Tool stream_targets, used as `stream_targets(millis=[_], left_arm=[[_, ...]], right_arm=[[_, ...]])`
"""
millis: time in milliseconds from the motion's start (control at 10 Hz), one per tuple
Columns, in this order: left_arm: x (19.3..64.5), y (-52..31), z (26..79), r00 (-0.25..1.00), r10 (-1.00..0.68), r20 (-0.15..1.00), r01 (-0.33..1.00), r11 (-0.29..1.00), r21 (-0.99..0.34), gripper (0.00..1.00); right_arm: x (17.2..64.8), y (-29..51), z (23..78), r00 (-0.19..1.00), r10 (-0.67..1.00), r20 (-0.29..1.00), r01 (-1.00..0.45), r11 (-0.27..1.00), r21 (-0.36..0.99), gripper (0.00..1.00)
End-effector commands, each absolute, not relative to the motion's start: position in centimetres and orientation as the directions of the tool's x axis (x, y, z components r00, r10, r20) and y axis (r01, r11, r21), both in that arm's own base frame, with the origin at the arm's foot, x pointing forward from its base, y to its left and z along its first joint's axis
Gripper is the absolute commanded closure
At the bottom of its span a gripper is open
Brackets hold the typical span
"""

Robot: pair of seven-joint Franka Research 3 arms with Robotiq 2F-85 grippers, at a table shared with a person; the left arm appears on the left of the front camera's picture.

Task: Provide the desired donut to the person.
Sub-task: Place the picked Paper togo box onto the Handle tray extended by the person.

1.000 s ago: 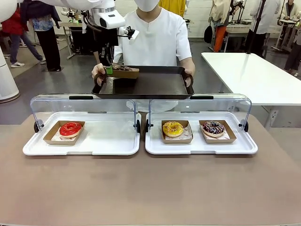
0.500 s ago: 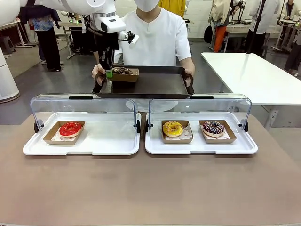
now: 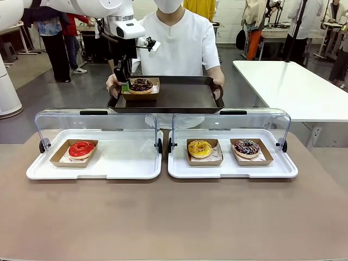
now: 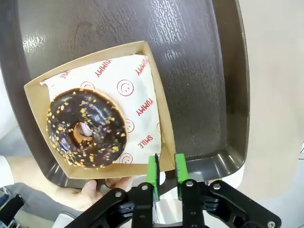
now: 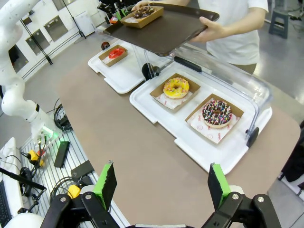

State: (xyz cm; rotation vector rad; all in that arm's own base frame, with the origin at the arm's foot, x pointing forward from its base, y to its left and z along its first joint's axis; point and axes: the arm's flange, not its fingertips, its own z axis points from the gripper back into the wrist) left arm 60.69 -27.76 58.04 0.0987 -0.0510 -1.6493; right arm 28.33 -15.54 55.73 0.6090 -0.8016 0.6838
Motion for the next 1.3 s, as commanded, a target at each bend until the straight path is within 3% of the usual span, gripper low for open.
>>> stream_targets(millis=[0,200,300,400,900,1200], left_arm=[[60.7,-27.5,59.1,-0.084,-0.996,-0.029,0.993,-0.086,0.08,0.0],[60.7,-27.5,59.4,-0.086,-0.996,-0.033,0.993,-0.089,0.075,0.0],[60.6,-27.5,59.3,-0.084,-0.996,-0.031,0.993,-0.086,0.076,0.09],[60.5,-27.5,59.3,-0.081,-0.996,-0.029,0.994,-0.083,0.075,0.0],[60.6,-27.2,59.4,-0.081,-0.997,-0.008,0.995,-0.081,0.055,0.0],[55.7,-24.3,60.3,-0.144,-0.989,0.046,0.988,-0.141,0.059,0.0]], right_arm=[[28.3,-15.5,55.6,0.511,0.312,0.801,-0.742,0.63,0.228,0.0],[28.3,-15.5,55.6,0.511,0.312,0.801,-0.742,0.63,0.228,0.0],[28.3,-15.5,55.6,0.511,0.312,0.801,-0.742,0.63,0.228,0.0],[28.3,-15.5,55.6,0.511,0.312,0.801,-0.742,0.63,0.228,0.0],[28.3,-15.5,55.6,0.511,0.312,0.801,-0.742,0.63,0.228,0.0],[28.3,-15.5,55.6,0.511,0.312,0.801,-0.742,0.63,0.228,0.0]])
